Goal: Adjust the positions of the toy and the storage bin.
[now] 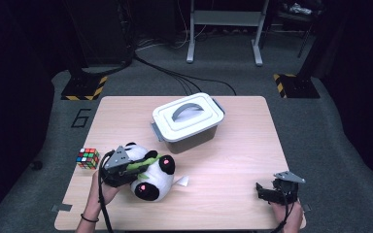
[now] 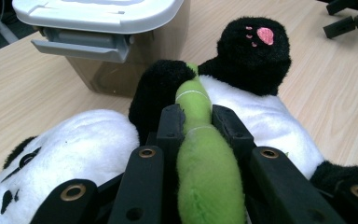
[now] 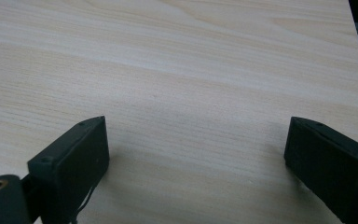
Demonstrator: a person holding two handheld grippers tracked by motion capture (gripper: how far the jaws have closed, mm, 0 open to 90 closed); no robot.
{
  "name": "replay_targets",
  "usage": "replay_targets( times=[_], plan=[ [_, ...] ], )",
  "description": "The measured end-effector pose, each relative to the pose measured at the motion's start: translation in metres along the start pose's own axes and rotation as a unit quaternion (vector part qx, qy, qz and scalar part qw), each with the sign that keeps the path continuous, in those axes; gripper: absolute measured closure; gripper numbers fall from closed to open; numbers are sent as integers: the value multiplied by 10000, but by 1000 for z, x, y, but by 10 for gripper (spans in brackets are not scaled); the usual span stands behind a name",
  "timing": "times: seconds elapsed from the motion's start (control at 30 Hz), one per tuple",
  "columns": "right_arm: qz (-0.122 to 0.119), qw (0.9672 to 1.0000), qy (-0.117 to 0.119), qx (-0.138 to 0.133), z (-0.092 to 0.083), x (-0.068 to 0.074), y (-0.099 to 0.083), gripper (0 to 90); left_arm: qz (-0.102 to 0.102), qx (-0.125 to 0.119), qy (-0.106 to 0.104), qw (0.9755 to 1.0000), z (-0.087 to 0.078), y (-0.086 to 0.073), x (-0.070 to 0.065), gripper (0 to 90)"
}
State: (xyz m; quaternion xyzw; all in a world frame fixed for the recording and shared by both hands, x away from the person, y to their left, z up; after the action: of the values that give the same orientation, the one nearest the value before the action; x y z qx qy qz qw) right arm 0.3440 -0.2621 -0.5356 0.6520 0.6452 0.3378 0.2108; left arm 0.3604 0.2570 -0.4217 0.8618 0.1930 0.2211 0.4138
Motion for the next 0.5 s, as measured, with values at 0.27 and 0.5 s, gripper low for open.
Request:
replay_targets(
  times=[0.27,0.5],
  plan=[
    [1,10000,0,-1,0,0,0,58,193,80,-10,9998,-1,-7,15,738],
    [-4,10000,-2,-3,0,0,0,58,-68,183,-36,9998,7,-26,34,736]
  ],
)
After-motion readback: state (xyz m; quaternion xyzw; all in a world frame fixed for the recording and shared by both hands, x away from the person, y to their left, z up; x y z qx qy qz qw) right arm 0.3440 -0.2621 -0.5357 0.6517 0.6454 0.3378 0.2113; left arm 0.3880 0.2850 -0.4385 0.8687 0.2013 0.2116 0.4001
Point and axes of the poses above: each handheld gripper's, and its own axes: z roughly forward along the jaws, y roughly out of its top, x roughly to its left, the point moved 1 cm from there along z, roughly forward along the jaws, and after that the axes turned 13 degrees about z, right-handed, at the moved point
